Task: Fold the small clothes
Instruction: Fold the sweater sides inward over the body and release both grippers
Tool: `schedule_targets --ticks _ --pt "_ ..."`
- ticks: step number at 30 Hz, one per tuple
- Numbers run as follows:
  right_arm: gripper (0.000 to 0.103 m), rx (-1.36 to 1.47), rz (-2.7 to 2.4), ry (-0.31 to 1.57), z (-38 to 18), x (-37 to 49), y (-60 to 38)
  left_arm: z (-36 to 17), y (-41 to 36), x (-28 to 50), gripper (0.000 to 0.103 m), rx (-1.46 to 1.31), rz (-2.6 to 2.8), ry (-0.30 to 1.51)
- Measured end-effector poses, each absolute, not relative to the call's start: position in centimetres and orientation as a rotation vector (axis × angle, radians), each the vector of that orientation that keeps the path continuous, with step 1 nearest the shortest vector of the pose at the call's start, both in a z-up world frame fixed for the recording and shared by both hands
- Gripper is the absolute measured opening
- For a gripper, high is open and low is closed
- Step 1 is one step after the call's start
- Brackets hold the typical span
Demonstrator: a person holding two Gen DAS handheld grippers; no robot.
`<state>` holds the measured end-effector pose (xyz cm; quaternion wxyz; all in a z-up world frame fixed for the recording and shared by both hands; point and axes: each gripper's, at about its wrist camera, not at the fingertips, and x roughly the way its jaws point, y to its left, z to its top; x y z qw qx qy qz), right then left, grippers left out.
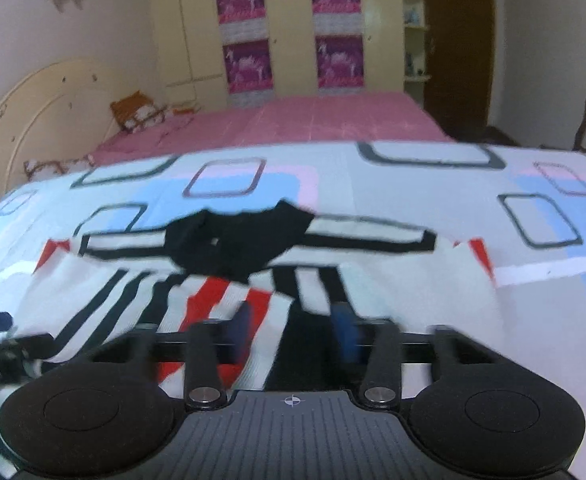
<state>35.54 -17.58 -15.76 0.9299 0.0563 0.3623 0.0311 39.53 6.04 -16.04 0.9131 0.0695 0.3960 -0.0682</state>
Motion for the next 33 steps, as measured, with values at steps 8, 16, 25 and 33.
schedule_targets --ticks 8,16,25,33 --pt "0.036 -0.043 0.066 0.828 -18.8 34.8 -16.9 -17.7 6.5 38.7 0.074 0.154 -0.132 0.797" --pt "0.036 0.033 0.092 0.836 -17.9 34.3 -17.9 -16.7 5.9 38.8 0.073 0.157 -0.094 0.827" --pt "0.038 0.1 0.146 0.829 -16.0 30.3 -19.7 -14.8 4.2 35.9 0.076 0.146 -0.065 0.834" --pt "0.057 0.1 0.193 0.813 -15.2 27.0 -20.7 -14.5 2.4 32.7 0.077 0.167 -0.058 0.851"
